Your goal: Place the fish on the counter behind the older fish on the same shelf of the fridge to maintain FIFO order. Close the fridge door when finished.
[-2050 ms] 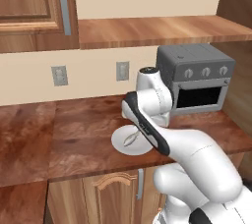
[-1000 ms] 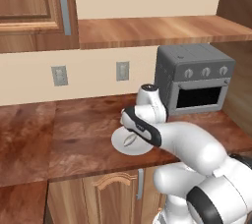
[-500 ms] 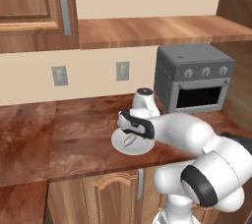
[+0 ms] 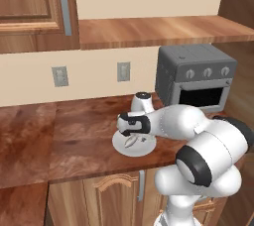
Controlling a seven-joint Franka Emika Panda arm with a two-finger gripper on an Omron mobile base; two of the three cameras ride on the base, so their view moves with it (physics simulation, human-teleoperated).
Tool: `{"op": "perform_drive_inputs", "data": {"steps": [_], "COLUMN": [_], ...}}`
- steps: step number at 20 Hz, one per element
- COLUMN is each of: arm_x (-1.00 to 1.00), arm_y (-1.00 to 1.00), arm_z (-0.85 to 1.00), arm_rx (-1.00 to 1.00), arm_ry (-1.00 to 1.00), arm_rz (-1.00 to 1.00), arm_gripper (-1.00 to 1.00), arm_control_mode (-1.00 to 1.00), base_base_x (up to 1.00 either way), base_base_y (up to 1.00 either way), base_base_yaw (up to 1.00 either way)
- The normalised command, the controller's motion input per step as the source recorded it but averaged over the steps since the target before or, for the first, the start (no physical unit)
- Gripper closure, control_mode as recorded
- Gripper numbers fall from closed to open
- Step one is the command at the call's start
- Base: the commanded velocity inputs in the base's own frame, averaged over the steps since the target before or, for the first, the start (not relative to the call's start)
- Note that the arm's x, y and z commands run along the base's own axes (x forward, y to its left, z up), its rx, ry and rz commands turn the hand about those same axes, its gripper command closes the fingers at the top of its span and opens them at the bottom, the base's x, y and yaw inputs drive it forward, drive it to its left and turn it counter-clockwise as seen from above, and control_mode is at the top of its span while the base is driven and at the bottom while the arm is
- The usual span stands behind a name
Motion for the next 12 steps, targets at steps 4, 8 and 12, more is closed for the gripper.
{"op": "perform_drive_inputs", "data": {"steps": [4,8,12], "arm_x": [0.10,0.09,0.00], "arm_y": [0.00,0.01,0.04], "arm_z": [-0.29,-0.26,-0.27], "arm_rx": [0.00,0.00,0.00], "arm_ry": [0.00,0.00,0.00], "arm_rz": [0.00,0.00,0.00], "arm_gripper": [-1.00,-1.00,-1.00], "arm_control_mode": [-1.00,-1.00,-1.00], "base_base_x": [0.00,0.00,0.00], "base_base_y": [0.00,0.00,0.00], "base_base_yaw": [0.00,0.00,0.00]}}
